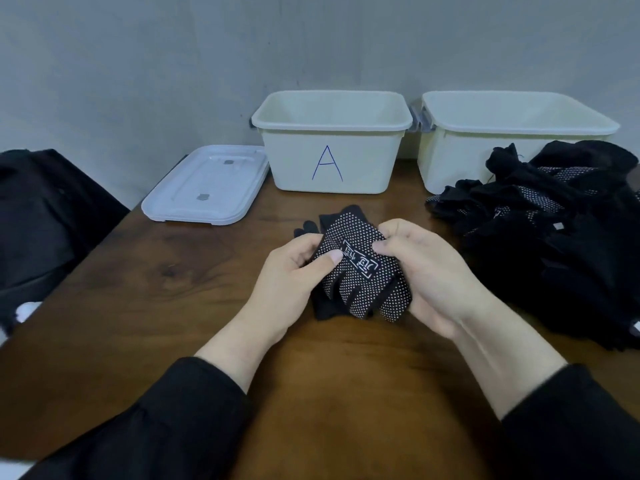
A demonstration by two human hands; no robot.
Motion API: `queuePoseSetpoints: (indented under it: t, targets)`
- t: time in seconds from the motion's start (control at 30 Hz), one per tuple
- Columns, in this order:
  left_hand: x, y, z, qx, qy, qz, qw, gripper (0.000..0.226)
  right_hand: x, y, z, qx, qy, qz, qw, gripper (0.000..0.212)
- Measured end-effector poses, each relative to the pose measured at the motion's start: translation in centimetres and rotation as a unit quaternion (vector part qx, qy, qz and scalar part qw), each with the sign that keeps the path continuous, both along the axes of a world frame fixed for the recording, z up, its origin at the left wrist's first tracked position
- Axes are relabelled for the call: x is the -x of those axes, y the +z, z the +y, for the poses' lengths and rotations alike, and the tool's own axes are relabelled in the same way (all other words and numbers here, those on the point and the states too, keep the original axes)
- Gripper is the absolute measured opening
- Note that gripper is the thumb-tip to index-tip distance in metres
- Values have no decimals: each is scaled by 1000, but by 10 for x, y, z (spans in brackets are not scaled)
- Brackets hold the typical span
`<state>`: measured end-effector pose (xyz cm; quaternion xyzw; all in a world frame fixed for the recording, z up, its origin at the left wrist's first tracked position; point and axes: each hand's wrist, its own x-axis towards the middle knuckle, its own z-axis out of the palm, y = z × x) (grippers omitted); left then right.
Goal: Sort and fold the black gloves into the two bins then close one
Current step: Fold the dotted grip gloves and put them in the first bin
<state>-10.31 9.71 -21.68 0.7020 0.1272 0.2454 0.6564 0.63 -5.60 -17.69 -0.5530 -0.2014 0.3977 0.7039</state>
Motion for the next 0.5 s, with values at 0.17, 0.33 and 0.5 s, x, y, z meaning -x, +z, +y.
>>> queuePoseSetpoints:
  t: [0.17,0.33,0.5]
  targets:
    - [-5,-2,5,55,17,19,998,20,-19,-24,4,-97,-28,56,993,25]
    - [-7,2,11,174,15,-1,985,18,-31,-30,-1,-61,-135,-77,986,33]
    - [-6,6,18,256,7,-14,967,16,-38,-30,-9,95,-173,-357,913,42]
